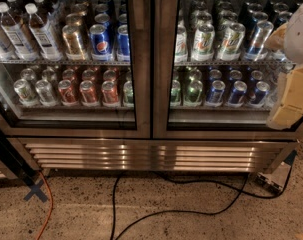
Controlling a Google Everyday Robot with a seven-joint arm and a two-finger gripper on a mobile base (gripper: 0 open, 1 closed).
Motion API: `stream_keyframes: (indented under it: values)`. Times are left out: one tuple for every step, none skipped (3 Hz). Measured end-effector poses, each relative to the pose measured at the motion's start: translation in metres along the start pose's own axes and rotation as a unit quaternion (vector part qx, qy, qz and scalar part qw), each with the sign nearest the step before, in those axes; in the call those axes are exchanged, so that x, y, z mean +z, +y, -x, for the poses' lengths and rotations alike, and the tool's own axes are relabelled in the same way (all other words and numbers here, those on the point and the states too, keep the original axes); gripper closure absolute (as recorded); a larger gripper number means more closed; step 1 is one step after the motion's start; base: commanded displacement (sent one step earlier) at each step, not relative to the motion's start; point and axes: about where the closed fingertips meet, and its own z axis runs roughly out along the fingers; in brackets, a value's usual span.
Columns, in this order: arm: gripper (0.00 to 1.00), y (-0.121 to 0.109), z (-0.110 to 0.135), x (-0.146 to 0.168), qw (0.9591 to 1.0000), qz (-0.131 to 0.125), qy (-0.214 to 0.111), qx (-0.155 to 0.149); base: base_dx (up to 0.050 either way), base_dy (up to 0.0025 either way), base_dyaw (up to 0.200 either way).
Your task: Open left fridge door
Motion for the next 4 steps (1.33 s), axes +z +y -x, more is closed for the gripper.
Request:
stream_keyframes:
  values:
    - [0.00,0.000,0.000,0.000,1.0000,0.000,0.000,0.000,0.000,0.00000,0.000]
    - [0.00,0.000,0.008,0.000,0.9999,0.001,-0.010,-0.010,0.000,0.00000,0.000]
    - [0.00,0.000,0.028,0.008,0.9985,0.017,-0.036,-0.036,0.000,0.00000,0.000]
    - [0.00,-0.001,0.062,0.022,0.9936,0.041,-0.075,-0.074,0.000,0.00000,0.000]
